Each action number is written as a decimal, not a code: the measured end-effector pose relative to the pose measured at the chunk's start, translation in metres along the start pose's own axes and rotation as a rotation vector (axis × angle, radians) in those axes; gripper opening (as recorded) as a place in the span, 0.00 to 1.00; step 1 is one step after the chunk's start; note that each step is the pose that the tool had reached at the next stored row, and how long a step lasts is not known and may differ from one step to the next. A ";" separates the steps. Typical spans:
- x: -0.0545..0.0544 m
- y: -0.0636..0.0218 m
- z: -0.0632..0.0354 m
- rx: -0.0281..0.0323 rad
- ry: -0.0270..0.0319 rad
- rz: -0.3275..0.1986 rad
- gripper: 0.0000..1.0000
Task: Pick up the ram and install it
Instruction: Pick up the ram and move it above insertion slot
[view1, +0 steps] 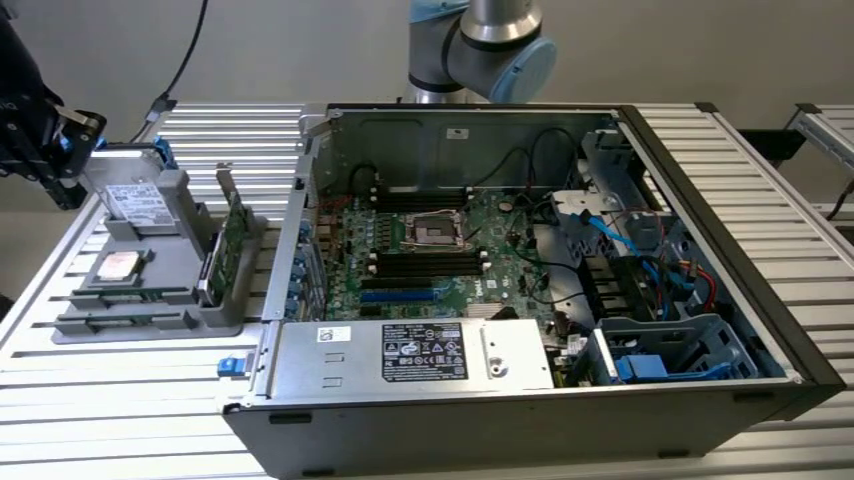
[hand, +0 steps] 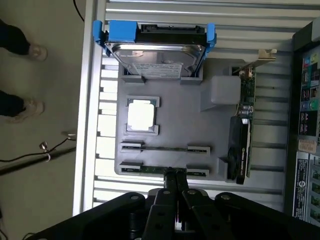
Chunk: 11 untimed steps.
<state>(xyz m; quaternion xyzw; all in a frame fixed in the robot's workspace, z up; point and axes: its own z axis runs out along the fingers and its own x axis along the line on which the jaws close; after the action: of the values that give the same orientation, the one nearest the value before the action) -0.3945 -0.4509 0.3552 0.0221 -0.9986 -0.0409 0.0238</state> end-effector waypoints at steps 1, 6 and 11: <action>0.000 0.0000 0.0000 0.0000 0.0000 0.000 0.10; 0.000 0.0000 0.0000 0.0029 0.0053 -0.065 0.10; 0.000 -0.0001 0.0000 0.0071 0.0129 -0.155 0.10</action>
<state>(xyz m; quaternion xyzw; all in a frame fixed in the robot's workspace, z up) -0.3945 -0.4510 0.3552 0.0998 -0.9939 -0.0389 0.0269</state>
